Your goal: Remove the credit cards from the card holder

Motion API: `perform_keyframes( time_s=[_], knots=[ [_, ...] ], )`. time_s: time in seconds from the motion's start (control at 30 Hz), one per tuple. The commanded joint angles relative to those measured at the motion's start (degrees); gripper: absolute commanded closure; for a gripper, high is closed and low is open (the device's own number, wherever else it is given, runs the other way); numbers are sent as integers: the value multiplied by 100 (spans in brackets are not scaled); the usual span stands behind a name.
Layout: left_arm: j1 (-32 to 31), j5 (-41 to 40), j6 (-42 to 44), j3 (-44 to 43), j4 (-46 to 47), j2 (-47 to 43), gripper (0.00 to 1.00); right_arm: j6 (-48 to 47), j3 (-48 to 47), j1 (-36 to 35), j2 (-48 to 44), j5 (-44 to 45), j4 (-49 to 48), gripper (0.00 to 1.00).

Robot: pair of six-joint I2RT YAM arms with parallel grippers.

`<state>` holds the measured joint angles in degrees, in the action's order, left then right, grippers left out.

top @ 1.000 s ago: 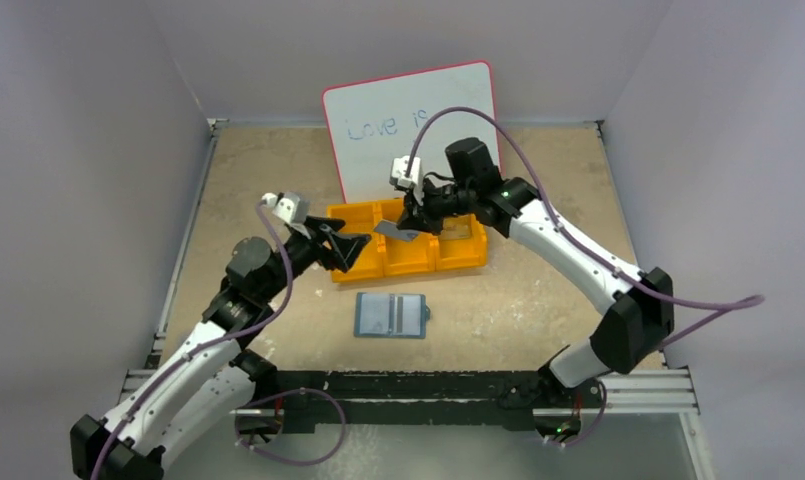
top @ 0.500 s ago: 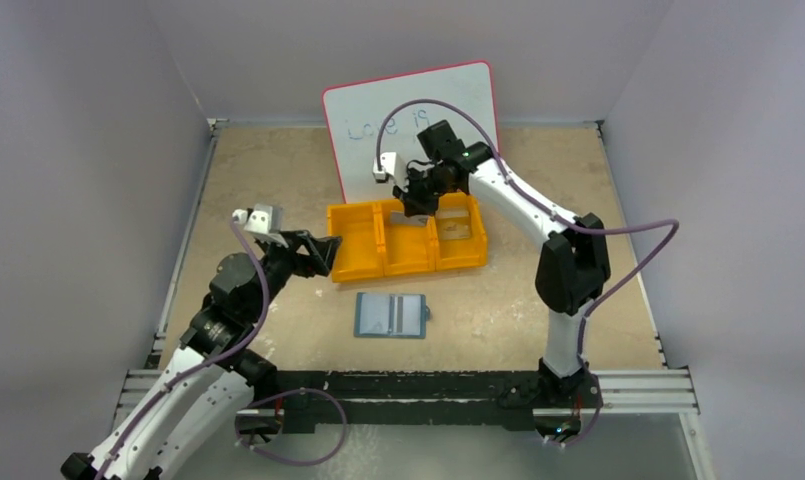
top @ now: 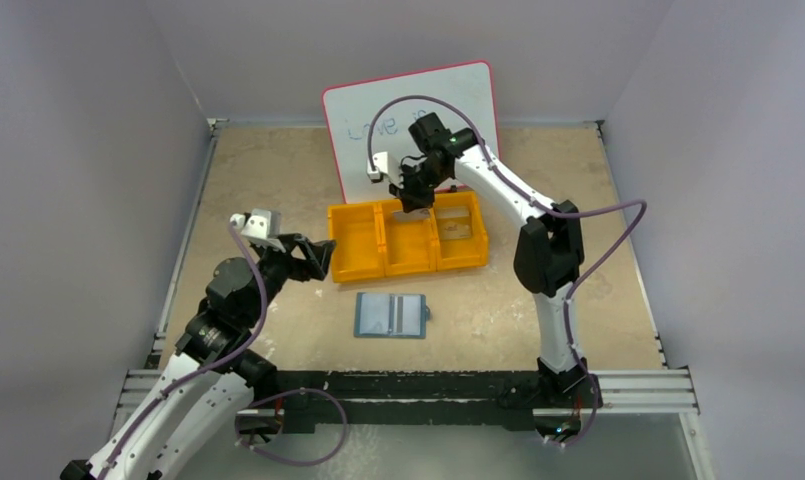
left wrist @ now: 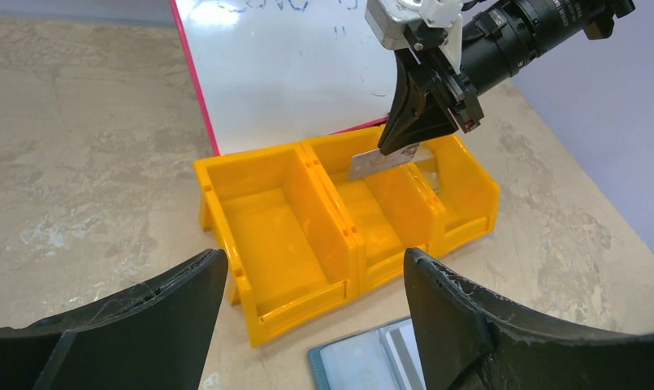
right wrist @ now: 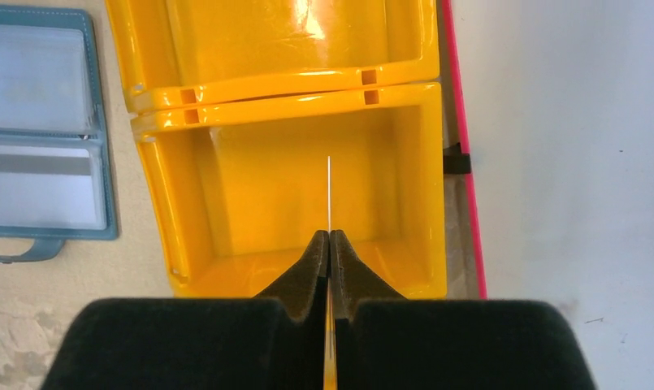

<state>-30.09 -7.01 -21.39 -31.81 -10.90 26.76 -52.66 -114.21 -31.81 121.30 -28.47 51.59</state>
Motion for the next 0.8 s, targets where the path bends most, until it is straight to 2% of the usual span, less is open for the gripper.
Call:
perform_keyframes(
  time_s=[0.0, 0.2, 0.33, 0.47, 0.6, 0.77],
  knots=[
    [-6, -132, 176, -251, 166, -27, 20, -156, -226, -8, -174, -199, 40, 100],
    [-6, -160, 179, -255, 158, -7, 20, -315, 115, -9, -389, -794, -415, 100],
    [-6, -178, 180, -257, 133, -22, 20, -427, 30, -9, -174, -948, -257, 100],
    [-8, -172, 191, -254, 139, -31, 20, -485, 61, 0, -19, -953, -140, 100],
    [-6, -174, 198, -255, 142, -10, 20, -521, 410, 2, -23, -1007, -592, 100],
    [-6, -174, 204, -265, 123, 4, 20, -475, 371, 25, 143, -845, -675, 100]
  ],
)
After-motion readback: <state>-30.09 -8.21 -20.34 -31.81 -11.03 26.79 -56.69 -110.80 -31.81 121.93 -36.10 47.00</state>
